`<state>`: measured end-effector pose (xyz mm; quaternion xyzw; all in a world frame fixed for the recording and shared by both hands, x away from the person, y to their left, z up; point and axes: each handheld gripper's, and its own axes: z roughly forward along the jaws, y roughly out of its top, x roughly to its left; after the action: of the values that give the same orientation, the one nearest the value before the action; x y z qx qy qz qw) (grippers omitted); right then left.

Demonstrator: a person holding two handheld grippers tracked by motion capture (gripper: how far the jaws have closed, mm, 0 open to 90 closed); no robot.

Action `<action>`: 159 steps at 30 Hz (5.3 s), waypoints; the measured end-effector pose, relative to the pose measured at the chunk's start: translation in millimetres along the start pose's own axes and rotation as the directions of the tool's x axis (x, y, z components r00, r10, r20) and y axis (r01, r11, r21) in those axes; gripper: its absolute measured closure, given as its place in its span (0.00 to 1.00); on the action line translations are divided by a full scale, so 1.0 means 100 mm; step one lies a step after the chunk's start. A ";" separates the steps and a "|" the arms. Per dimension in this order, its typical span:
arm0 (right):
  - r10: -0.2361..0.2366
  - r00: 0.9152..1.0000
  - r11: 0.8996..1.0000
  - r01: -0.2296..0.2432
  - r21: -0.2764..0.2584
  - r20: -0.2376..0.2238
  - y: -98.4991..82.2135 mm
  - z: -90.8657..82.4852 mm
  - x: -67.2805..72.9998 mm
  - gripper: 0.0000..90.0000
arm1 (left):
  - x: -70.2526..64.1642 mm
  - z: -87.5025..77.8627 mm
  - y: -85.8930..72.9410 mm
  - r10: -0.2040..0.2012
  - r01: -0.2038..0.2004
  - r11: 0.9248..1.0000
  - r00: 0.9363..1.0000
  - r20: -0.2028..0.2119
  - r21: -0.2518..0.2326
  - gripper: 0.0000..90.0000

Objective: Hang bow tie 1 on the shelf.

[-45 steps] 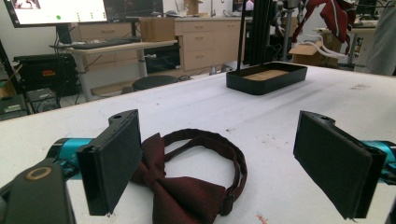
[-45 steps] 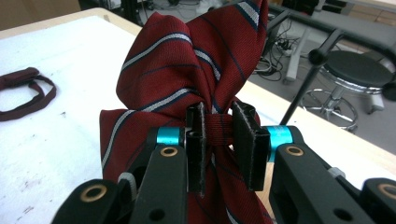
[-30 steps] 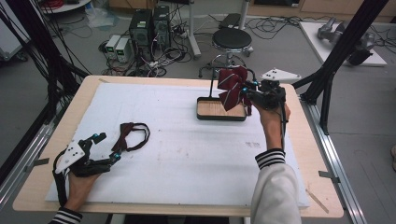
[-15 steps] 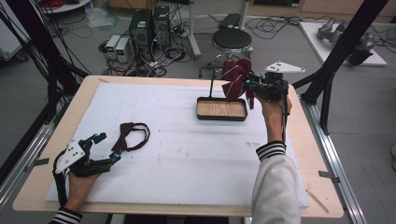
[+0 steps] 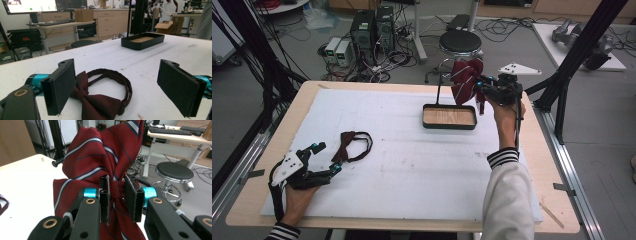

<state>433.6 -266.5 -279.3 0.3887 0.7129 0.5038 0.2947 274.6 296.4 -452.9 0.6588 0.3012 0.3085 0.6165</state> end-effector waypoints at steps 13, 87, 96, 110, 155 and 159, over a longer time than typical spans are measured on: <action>0.021 0.999 0.999 -0.020 -0.025 0.030 0.01 -0.02 -0.08 0.84 | 0.00 0.00 0.00 0.000 0.000 1.000 1.000 0.000 0.000 0.17; -0.163 0.980 0.954 0.127 0.271 0.113 -0.28 0.05 -0.40 0.81 | -0.02 0.00 0.00 0.016 -0.016 1.000 1.000 -0.001 -0.003 0.17; -0.189 0.976 0.942 0.150 0.299 0.104 -0.29 0.11 -0.34 0.77 | -0.02 0.00 0.00 0.017 -0.017 1.000 1.000 -0.002 -0.004 0.17; -0.166 0.973 0.959 0.122 0.257 0.158 -0.26 0.03 -0.31 0.50 | -0.02 0.00 0.00 0.020 -0.020 1.000 1.000 -0.002 -0.003 0.17; -0.008 1.000 0.989 0.010 -0.150 0.012 -0.99 -0.98 0.74 0.12 | -0.02 0.00 0.00 0.017 -0.017 1.000 1.000 0.002 -0.005 0.17; 0.025 1.000 0.983 -0.022 -0.183 0.014 -1.18 -0.99 0.80 0.12 | -0.02 0.00 0.00 0.017 -0.017 1.000 1.000 0.002 -0.005 0.17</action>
<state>280.8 -269.2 -361.9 0.3726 0.6566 0.5672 0.3291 273.3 295.1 -452.9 0.6600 0.2943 0.3140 0.6158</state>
